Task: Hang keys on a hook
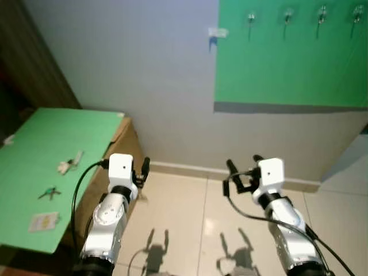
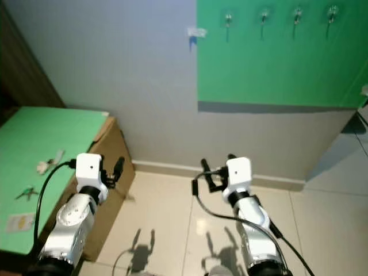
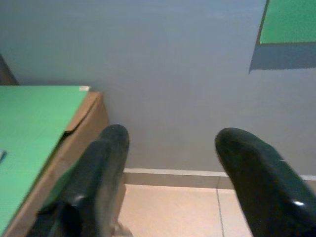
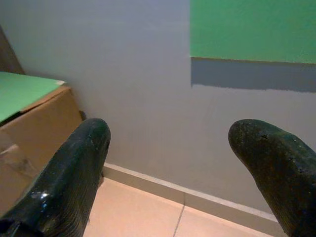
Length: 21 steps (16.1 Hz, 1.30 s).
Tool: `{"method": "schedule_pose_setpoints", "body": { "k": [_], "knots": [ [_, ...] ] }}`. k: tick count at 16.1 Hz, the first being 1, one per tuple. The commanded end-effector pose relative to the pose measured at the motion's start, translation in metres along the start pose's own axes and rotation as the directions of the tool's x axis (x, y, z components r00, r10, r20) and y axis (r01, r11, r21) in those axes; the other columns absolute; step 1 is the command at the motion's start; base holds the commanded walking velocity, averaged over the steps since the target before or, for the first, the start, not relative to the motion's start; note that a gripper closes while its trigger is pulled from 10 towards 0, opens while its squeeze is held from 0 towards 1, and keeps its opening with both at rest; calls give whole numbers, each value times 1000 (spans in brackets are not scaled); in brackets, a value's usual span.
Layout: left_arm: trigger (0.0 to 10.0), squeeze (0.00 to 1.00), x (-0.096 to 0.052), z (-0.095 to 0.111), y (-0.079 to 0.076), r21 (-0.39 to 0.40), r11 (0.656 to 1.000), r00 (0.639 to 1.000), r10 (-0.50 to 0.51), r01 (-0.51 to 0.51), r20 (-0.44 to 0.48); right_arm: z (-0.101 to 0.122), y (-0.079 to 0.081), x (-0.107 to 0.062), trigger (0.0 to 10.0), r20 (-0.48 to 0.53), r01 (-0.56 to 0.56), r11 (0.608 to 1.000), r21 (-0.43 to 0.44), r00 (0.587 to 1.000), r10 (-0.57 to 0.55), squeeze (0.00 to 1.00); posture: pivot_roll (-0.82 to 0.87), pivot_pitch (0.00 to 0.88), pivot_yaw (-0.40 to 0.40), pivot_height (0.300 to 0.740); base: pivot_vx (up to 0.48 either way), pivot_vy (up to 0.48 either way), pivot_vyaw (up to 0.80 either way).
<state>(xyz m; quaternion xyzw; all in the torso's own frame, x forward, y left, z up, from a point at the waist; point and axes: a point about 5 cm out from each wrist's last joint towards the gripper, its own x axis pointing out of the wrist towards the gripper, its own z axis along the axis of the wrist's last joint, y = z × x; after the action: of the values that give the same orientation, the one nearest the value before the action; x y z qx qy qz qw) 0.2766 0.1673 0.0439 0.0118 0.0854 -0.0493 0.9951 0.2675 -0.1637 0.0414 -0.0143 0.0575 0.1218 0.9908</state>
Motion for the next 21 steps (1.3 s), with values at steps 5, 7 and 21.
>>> {"method": "schedule_pose_setpoints", "body": {
  "k": [5, 7, 21],
  "knots": [
    [10000, 1000, -5, -1, -5, 19, 999, 999, -46, 45, 8, -6, -5, -9, 10000, -12, 30, 999, 16, 999, -29, 1000, -239, 6, 113, 717, 0, 0, 0],
    [10000, 1000, -4, 3, -7, -12, 997, 996, -81, 82, 27, -3, -9, -10, 10000, 21, 81, 997, -15, 997, -81, 1000, -246, 0, 124, 717, 0, 0, 0],
    [10000, 0, -23, 12, 0, 15, 998, 995, -65, 64, 80, -13, -17, -28, 10000, -17, 140, 990, 1, 990, -140, 0, -220, 5, 122, 717, 189, 0, 0]
  ]
}}
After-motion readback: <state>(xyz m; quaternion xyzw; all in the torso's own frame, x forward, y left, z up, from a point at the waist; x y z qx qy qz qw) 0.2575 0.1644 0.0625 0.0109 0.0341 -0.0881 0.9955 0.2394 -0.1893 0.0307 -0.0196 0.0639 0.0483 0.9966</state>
